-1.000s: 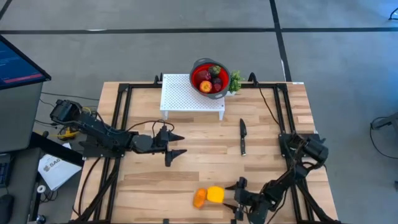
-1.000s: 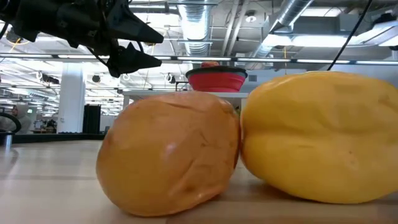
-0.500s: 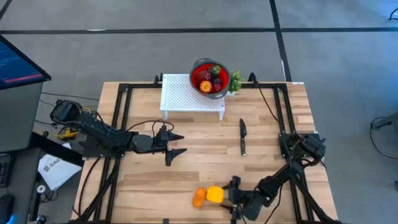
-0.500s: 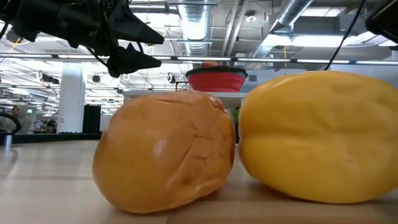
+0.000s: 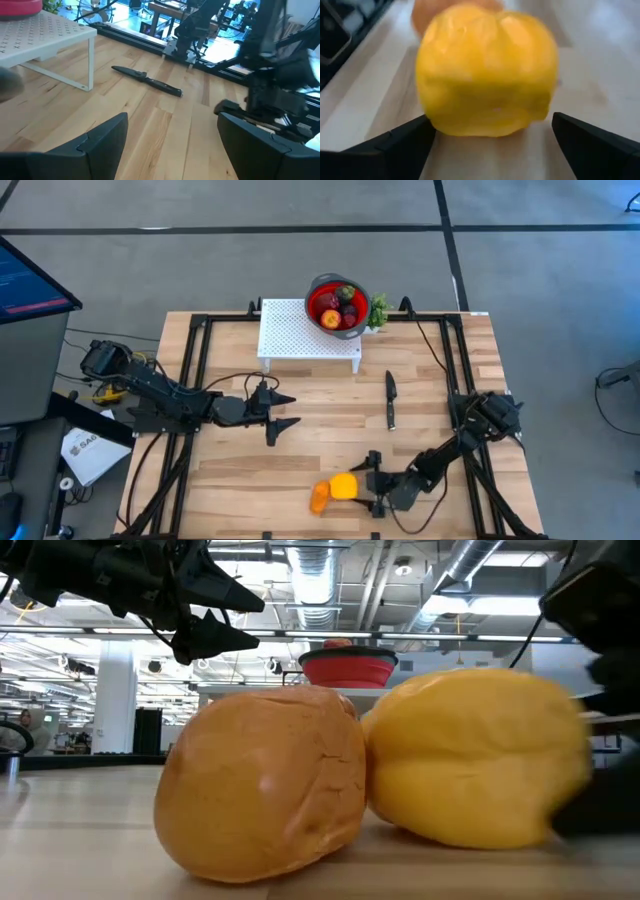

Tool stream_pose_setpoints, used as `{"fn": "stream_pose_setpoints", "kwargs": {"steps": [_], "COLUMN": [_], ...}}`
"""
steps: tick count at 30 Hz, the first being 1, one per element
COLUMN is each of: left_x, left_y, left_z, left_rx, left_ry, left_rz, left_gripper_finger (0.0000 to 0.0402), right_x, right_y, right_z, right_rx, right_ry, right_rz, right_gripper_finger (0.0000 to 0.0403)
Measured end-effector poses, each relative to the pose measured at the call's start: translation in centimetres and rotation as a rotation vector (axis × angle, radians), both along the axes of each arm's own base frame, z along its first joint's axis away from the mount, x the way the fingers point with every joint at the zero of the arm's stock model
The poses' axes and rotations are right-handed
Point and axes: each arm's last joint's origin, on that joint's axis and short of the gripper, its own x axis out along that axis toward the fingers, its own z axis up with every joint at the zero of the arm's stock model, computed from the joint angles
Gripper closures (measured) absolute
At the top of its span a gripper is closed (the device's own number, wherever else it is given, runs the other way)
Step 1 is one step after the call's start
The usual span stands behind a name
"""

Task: Pick & Place Fruit
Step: Put the yellow bell pepper into the red strainer bowl

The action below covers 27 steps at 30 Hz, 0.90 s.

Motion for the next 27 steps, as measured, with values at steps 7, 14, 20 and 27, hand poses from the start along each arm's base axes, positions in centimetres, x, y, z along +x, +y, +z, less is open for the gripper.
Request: {"fn": "stream_pose_setpoints", "kwargs": {"steps": [7,14,20,27], "left_x": [0.0,0.0,0.0,0.0], "left_y": [0.0,0.0,0.0,0.0], "left_z": [0.0,0.0,0.0,0.0], "left_rx": [0.000,-0.017,-0.017,-0.016], "left_ry": [0.000,-0.004,-0.004,-0.004], "left_rz": [0.000,0.009,0.010,0.010], "left_gripper_finger": [0.0101,0.0101,0.0101,0.0101], "right_x": [0.9,2.8,2.9,2.8], "right_y": [-2.2,-4.3,-4.5,-5.0], "right_z": [0.5,0.4,0.4,1.8], "right_rx": [0.013,0.061,0.048,0.038], "right_ry": [-0.123,-0.072,-0.074,-0.068], "right_rz": [0.071,0.195,0.201,0.169], "right_gripper_finger": [0.0028,0.0037,0.0090,0.0124]}}
